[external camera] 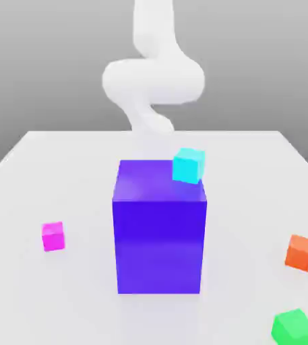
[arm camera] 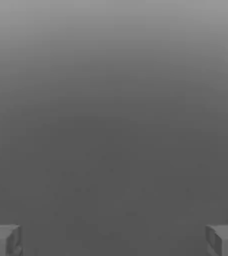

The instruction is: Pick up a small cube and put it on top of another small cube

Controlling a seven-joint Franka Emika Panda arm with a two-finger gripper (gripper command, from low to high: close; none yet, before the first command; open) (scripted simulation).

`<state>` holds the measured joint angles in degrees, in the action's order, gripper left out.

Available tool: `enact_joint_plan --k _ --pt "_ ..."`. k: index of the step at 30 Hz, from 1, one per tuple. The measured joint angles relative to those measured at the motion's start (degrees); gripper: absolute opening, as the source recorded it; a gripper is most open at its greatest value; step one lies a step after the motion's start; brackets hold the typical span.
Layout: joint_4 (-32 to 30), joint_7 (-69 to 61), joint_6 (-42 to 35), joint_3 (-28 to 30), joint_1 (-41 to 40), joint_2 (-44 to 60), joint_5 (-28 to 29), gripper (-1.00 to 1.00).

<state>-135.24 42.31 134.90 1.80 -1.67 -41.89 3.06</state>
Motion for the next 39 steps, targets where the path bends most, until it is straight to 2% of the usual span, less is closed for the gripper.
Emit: enact_joint_plan --k 8,16,21,23,24,27,29,31,32,39 --pt "-11.3 -12.8 10.0 9.1 -5.6 12.8 8.7 0.00" --pt "-22.3 -28.3 20.0 20.9 -10.9 25.2 13.3 0.00" --pt "-29.4 -41.4 26.9 29.1 -12.6 33.3 11.5 0.00" --pt "-32.3 -48.8 29.7 32.5 -12.1 36.7 7.7 0.00" --pt "-32.9 -52.6 31.4 32.8 -11.6 38.8 3.8 0.00" --pt "-32.4 -63.9 36.2 20.7 -19.8 45.5 -11.1 0.00" --pt "-31.5 -69.7 39.3 11.7 -27.1 49.7 -19.0 0.00" --pt "-30.6 -72.0 42.7 3.3 -35.0 53.7 -21.8 0.00" --pt "-30.3 -72.5 44.4 0.2 -38.2 55.7 -22.2 -1.00" --pt "-30.2 -72.7 44.7 -0.9 -39.2 56.2 -22.5 -1.00"
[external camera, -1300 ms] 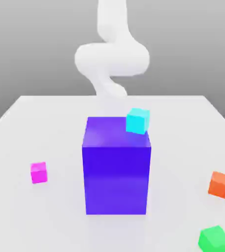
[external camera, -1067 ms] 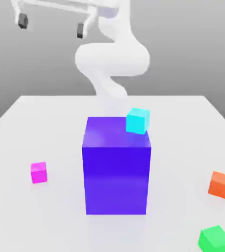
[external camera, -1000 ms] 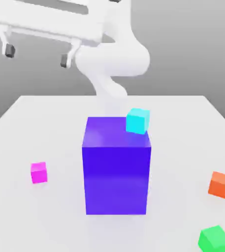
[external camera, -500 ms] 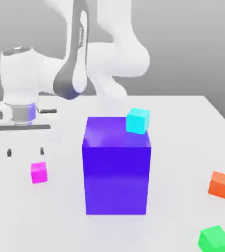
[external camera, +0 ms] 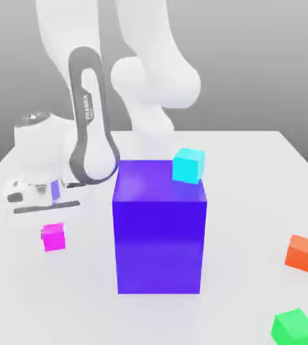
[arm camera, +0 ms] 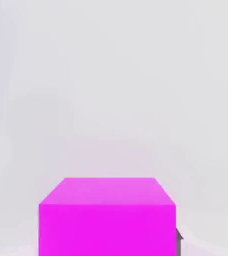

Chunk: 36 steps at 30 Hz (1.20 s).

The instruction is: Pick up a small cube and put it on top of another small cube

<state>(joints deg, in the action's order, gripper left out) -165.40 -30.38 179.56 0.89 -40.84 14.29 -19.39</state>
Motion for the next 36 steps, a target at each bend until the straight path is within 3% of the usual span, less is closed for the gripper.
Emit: enact_joint_plan --k 2,5,8,18,36 --pt "-0.6 2.0 -2.4 4.1 3.6 -2.9 2.3 -1.00" --pt "-2.0 9.0 -6.9 10.5 7.5 -8.9 11.8 -1.00" --pt "-3.3 14.5 -11.8 10.8 5.0 -15.2 19.8 -1.00" --pt "14.5 14.5 -27.2 6.4 9.9 -7.5 11.7 -1.00" --pt "34.5 57.9 -36.6 -8.7 40.0 1.6 21.3 -1.00"
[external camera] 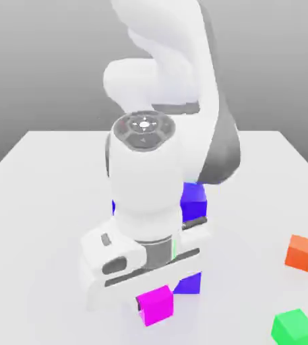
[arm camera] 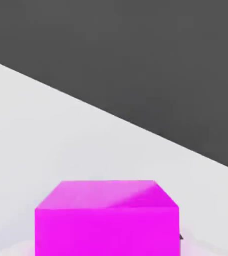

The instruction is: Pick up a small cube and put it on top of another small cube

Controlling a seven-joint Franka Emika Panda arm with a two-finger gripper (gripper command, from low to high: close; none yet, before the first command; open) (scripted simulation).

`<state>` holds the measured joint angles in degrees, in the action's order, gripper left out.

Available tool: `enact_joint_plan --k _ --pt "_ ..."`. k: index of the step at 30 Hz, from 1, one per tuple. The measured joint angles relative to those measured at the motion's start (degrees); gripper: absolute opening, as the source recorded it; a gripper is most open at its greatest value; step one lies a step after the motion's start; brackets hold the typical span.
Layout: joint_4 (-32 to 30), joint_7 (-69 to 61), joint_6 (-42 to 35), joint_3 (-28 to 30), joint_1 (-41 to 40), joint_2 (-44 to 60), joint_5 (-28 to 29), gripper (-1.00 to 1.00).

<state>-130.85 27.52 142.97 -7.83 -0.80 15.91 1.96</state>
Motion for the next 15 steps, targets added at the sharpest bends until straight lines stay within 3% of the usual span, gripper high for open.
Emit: enact_joint_plan --k 6,11,12,15 --pt "3.4 14.3 -0.5 -4.5 10.5 1.1 3.3 -1.00" --pt "2.7 19.8 6.8 -3.9 14.3 6.4 6.7 -1.00" --pt "2.7 20.3 8.2 -3.4 14.7 7.8 7.3 1.00" --pt "2.7 20.3 8.2 -3.4 14.7 7.8 7.3 1.00"
